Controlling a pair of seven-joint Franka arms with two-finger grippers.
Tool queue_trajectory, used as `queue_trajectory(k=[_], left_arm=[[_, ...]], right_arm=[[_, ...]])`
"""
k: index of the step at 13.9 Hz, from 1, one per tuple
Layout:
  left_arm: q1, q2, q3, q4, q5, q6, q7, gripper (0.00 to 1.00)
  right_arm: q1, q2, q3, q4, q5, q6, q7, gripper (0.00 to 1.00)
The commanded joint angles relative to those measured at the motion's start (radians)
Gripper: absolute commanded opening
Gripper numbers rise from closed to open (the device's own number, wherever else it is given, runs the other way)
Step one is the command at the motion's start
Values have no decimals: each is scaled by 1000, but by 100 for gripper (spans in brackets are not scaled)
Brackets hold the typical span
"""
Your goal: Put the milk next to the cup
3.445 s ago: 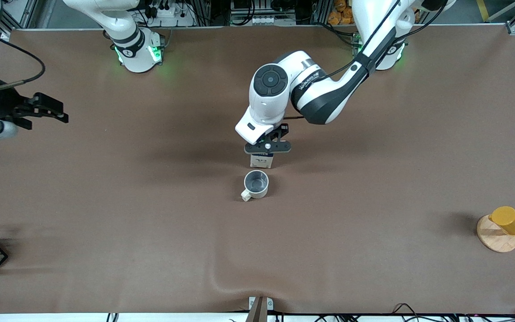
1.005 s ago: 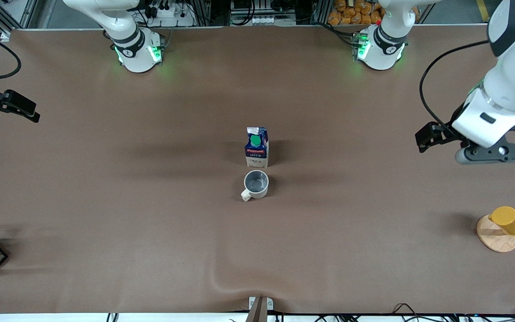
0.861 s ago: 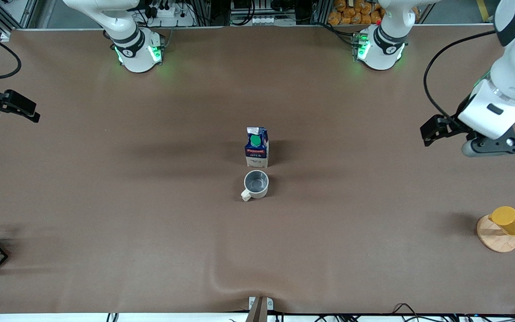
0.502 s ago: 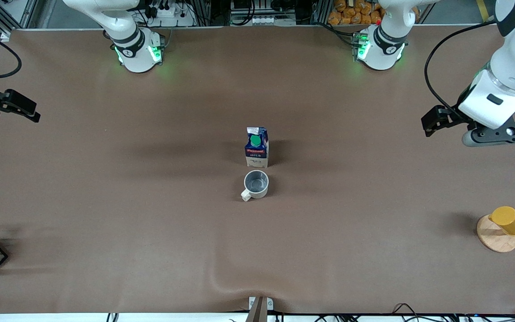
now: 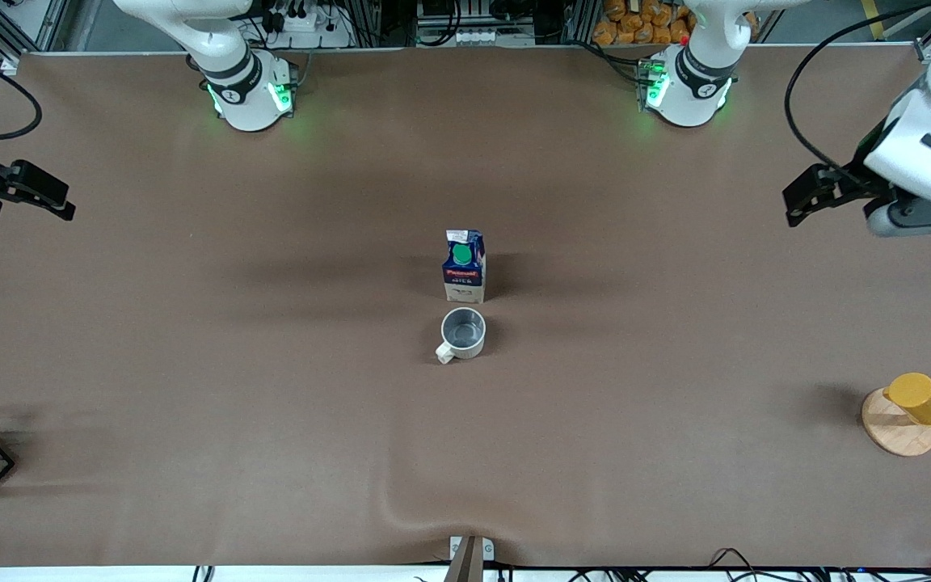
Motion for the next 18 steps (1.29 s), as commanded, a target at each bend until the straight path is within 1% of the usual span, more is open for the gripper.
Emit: queue_trajectory(k=[1, 4, 15, 18], left_arm=[[-101, -51, 126, -53, -36, -3, 29, 100], [-100, -44, 129, -37, -31, -3, 66, 100], [-74, -36, 129, -30, -45, -29, 68, 100], [-77, -18, 129, 0, -45, -32, 66, 100]], right_arm=[[7, -9, -3, 1, 7, -11, 1, 100], [6, -8, -3, 1, 9, -10, 1, 100], [15, 7, -3, 15, 20, 0, 13, 100], [13, 7, -3, 15, 20, 0, 13, 100]])
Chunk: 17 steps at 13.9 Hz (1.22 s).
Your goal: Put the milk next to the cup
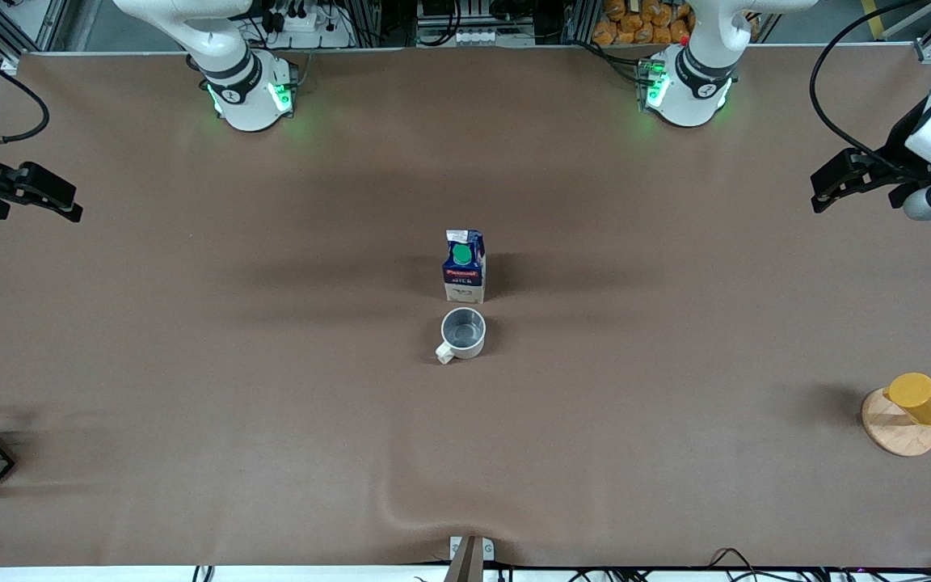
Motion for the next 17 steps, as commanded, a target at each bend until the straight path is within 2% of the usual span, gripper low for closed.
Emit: queue_trajectory(k=[1, 6, 17], left_arm=[[3, 10, 2, 28, -25, -21, 18, 100], [-2, 14, 5, 45, -21, -67, 9, 100], [3, 25, 7, 56, -21, -69, -29, 100]], right_arm=[[7, 2, -3, 15, 12, -4, 12, 100], [7, 4, -3, 15, 12, -4, 12, 100], [5, 5, -3, 15, 12, -3, 12, 100]])
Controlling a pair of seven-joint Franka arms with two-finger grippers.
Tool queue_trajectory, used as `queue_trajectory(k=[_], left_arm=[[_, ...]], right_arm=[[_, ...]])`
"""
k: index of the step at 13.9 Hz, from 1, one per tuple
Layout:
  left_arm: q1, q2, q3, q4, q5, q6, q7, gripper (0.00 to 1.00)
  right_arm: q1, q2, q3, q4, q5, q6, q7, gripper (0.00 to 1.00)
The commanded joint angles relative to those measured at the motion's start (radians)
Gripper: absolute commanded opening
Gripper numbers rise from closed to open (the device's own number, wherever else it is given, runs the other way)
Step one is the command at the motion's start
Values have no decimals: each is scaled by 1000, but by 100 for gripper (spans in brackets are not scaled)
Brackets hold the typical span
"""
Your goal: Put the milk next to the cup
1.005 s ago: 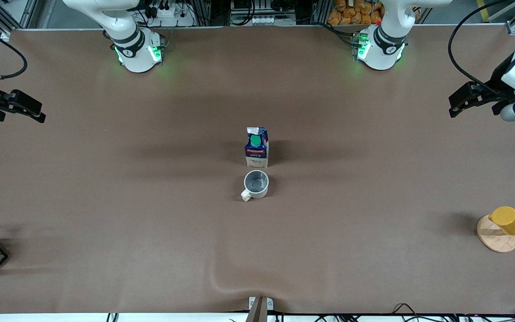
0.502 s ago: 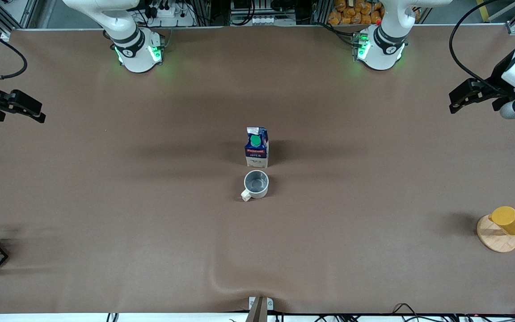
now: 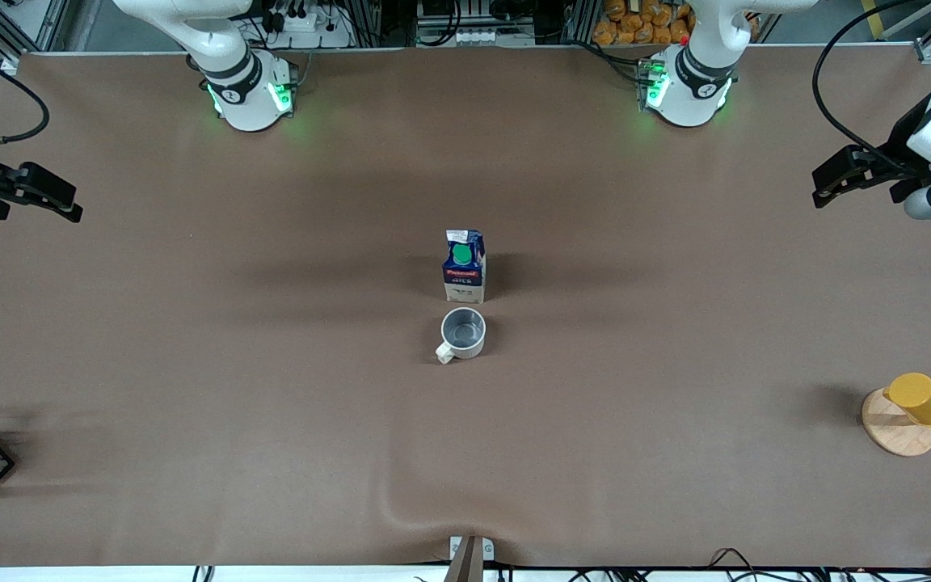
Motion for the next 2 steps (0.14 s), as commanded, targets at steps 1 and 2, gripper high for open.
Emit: queue_trajectory(k=[1, 2], left_arm=[[4, 13, 7, 28, -20, -24, -29, 100], [4, 13, 5, 29, -22, -24, -35, 100]], right_arm=[[6, 4, -3, 15, 11, -5, 12, 100], [6, 4, -3, 15, 11, -5, 12, 100]])
